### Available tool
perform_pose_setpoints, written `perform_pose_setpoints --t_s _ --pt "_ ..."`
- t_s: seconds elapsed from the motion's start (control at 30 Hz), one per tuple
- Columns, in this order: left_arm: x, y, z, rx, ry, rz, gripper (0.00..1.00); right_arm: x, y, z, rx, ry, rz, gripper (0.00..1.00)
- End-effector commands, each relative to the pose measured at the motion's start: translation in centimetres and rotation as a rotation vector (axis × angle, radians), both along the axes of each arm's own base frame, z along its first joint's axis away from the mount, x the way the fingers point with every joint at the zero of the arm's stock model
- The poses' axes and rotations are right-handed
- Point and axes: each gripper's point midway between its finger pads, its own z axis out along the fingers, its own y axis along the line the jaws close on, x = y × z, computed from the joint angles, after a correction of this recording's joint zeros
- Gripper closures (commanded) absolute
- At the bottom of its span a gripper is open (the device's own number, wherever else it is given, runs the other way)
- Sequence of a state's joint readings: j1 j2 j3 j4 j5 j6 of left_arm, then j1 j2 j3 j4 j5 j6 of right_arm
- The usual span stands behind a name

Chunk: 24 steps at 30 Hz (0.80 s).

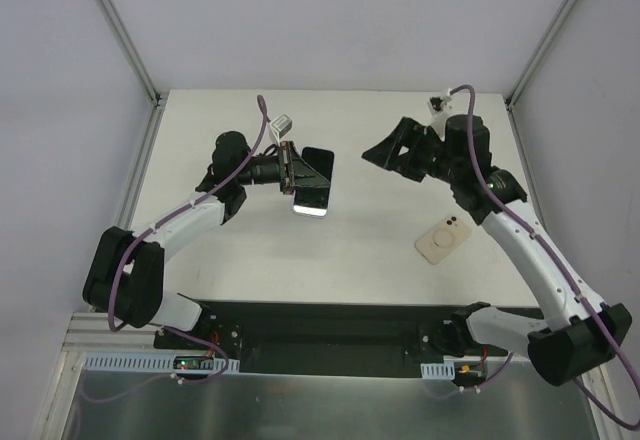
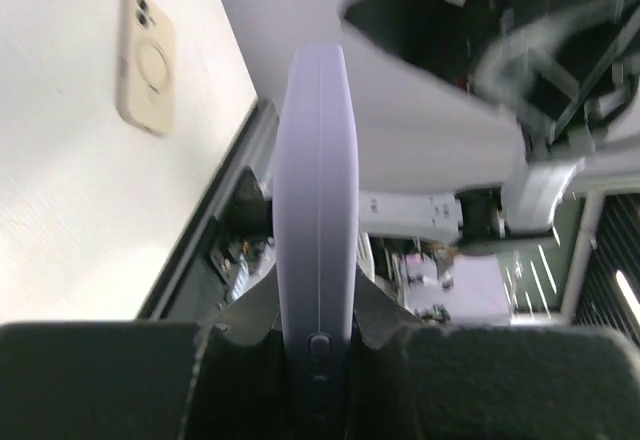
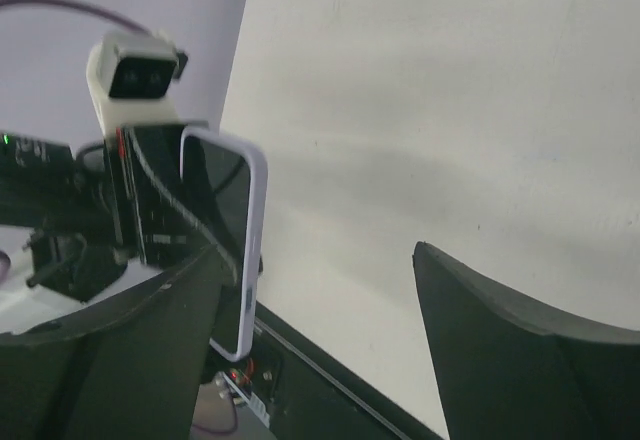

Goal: Take the phone out of the phone case
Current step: Remove the phone case from the phone.

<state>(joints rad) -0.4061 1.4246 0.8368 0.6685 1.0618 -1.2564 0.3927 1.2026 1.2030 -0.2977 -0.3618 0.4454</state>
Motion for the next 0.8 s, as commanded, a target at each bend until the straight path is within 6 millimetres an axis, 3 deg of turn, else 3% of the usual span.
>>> perform_pose_setpoints --t_s 0.0,0.07,0.2,0.37,0.77 --pt "2.9 0.8 0.4 0.029 -0.148 0.219 1.0 -4.6 -0.6 -5.1 -0.18 0.084 0.002 0.2" --pt "4.6 1.3 -0.4 0.056 -0.158 0.333 1.0 -6.0 -0.4 -5.9 -0.144 0.092 0.004 0.21" --pt "4.9 1.2 -1.1 0.073 -0.18 0.359 1.0 -7.6 1.1 -5.7 -0.105 0.085 0.054 0.2" --pt "4.9 0.8 -1.1 0.069 -0.176 0.355 1.0 -8.1 3.6 -6.4 -0.121 0.105 0.12 0.2" --pt "4.2 0.4 0.0 0.038 -0.173 0.332 1.0 -6.0 5.2 -7.5 -0.251 0.123 0.086 0.21"
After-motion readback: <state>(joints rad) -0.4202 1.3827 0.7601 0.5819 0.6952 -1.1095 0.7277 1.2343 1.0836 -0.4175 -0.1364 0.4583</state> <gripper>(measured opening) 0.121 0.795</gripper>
